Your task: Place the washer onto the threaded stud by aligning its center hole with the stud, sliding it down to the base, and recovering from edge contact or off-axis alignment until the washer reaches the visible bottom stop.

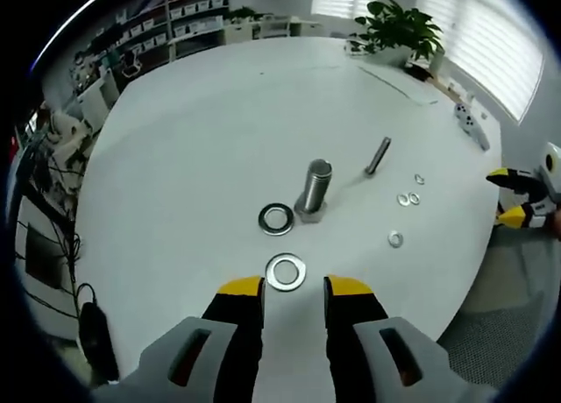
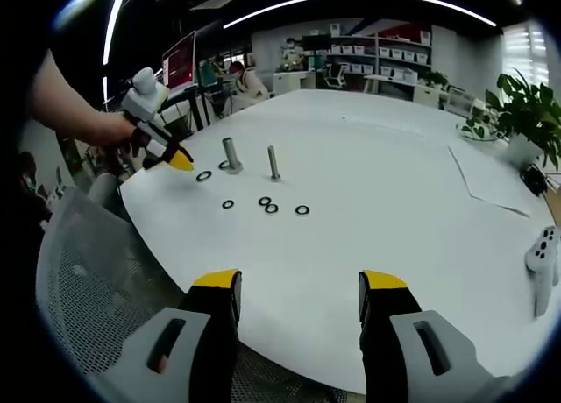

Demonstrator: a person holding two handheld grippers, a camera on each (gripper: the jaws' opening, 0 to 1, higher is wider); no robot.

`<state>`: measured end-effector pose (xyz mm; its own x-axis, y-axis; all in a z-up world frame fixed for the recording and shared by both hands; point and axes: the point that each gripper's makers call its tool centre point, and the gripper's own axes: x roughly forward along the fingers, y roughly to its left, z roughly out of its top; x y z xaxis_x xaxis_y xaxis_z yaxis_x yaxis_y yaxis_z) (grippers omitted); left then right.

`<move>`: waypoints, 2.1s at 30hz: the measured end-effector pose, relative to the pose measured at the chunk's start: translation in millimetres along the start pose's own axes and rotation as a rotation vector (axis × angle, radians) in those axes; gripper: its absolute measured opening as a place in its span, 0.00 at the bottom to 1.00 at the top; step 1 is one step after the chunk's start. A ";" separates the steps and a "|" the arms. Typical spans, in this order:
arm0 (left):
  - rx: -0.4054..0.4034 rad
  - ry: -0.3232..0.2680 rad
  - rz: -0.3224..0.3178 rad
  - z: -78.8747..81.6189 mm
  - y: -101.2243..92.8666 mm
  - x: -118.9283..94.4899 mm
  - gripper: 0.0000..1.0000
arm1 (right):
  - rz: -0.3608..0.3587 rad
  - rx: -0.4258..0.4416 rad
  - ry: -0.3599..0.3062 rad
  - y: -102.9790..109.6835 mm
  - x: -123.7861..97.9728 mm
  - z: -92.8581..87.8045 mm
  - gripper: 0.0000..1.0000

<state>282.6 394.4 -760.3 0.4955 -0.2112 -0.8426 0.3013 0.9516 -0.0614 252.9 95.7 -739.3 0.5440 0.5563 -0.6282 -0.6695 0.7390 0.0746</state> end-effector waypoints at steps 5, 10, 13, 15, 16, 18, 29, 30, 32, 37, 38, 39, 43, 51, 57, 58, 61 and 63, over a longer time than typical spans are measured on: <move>0.009 0.051 -0.017 -2.0 1.1 7.5 0.25 | -0.002 0.001 -0.004 -0.5 -0.2 0.7 0.57; 0.031 0.084 -0.013 -1.1 3.5 10.1 0.25 | -0.003 0.005 -0.012 -0.5 -0.6 1.5 0.57; 0.050 0.110 -0.014 -2.3 5.1 13.7 0.25 | -0.003 0.005 -0.013 -0.2 -0.7 1.8 0.57; 0.054 0.127 -0.020 -3.9 6.2 16.2 0.25 | -0.002 0.004 -0.013 -0.2 -0.8 1.9 0.57; 0.032 0.141 -0.029 -5.4 6.7 17.2 0.25 | -0.003 0.005 -0.013 -0.2 -0.9 1.9 0.57; 0.040 0.143 -0.026 -5.1 8.1 18.3 0.25 | -0.003 0.006 -0.013 -0.2 -0.9 1.7 0.57; 0.138 0.206 -0.044 -8.2 2.3 24.8 0.25 | -0.002 0.003 -0.011 -0.1 -0.4 1.1 0.56; 0.142 0.208 -0.044 -8.3 2.3 25.3 0.25 | -0.003 0.004 -0.010 -0.2 -0.3 1.0 0.56; 0.153 0.219 -0.044 -8.8 2.2 27.1 0.26 | -0.003 0.004 -0.010 -0.2 -0.3 0.9 0.56; 0.237 0.250 -0.027 -10.8 4.5 28.1 0.26 | -0.005 0.004 -0.012 -0.4 -0.5 1.1 0.56; 0.235 0.255 -0.030 -10.7 4.4 28.3 0.26 | -0.005 0.005 -0.011 -0.5 -0.5 1.1 0.56; 0.236 0.258 -0.031 -10.6 4.2 28.2 0.26 | -0.005 0.005 -0.011 -0.5 -0.5 1.0 0.56; 0.253 0.272 -0.032 -10.1 5.4 30.3 0.26 | -0.003 0.005 -0.011 -0.5 -0.2 1.0 0.56; 0.278 0.301 -0.035 -14.2 2.4 31.4 0.25 | 0.000 0.003 -0.013 0.5 -0.5 1.1 0.56; 0.253 0.313 -0.041 -12.4 4.2 33.2 0.26 | 0.000 0.005 -0.014 0.2 -0.4 1.5 0.56; 0.257 0.317 -0.041 -12.4 4.0 33.3 0.26 | 0.002 0.004 -0.015 0.6 -0.4 1.5 0.56; 0.259 0.335 -0.039 -12.1 3.6 34.1 0.26 | 0.003 0.004 -0.013 0.7 -0.1 1.2 0.56; 0.258 0.346 -0.036 -12.1 3.1 33.6 0.26 | -0.001 0.001 -0.016 0.0 -0.5 1.6 0.56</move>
<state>290.3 393.0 -795.3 0.1918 -0.1139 -0.9748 0.5288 0.8488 0.0048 253.5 96.0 -737.8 0.5530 0.5612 -0.6158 -0.6683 0.7402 0.0744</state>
